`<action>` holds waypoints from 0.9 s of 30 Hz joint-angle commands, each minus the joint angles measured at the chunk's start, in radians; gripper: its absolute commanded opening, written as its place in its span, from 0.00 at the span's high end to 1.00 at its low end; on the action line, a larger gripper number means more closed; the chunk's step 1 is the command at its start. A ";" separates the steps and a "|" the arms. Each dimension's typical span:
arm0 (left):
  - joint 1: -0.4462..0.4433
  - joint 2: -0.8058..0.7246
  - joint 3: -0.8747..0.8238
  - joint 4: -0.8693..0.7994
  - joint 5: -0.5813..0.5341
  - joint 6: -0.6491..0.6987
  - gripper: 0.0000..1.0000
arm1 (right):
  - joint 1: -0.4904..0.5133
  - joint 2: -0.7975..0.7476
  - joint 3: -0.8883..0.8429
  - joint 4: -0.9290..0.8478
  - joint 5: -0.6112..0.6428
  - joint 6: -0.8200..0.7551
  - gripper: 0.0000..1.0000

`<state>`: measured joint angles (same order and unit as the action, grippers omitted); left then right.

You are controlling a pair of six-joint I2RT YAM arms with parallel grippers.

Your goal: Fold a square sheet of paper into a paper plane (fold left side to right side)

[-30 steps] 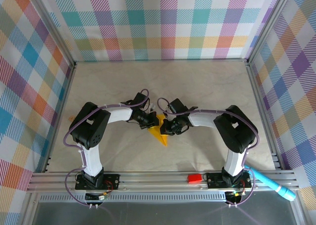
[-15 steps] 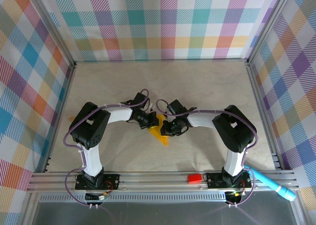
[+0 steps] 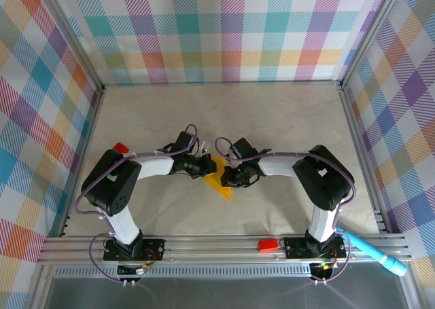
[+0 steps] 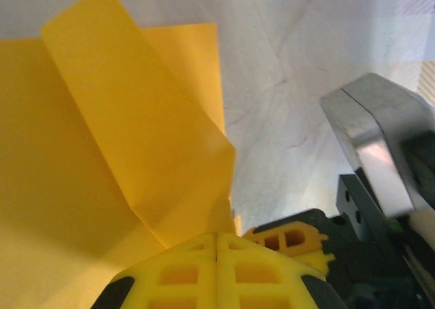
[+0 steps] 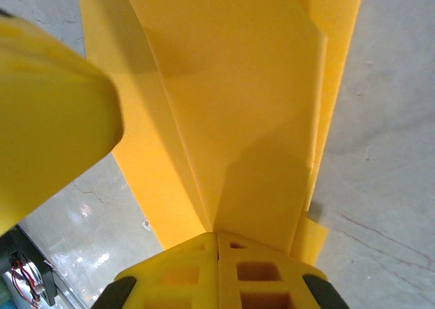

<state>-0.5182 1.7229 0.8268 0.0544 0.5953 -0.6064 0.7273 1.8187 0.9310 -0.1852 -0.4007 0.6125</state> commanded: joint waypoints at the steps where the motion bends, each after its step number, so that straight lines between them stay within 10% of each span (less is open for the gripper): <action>1: -0.019 -0.028 -0.042 0.090 0.043 -0.034 1.00 | 0.018 0.091 -0.076 -0.154 0.136 -0.013 1.00; 27: -0.046 0.111 -0.008 0.029 -0.024 -0.058 1.00 | 0.020 0.105 -0.053 -0.223 0.166 -0.055 1.00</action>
<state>-0.5545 1.8091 0.7914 0.1623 0.6193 -0.6838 0.7280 1.8233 0.9443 -0.2085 -0.3946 0.5854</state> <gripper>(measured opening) 0.049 0.060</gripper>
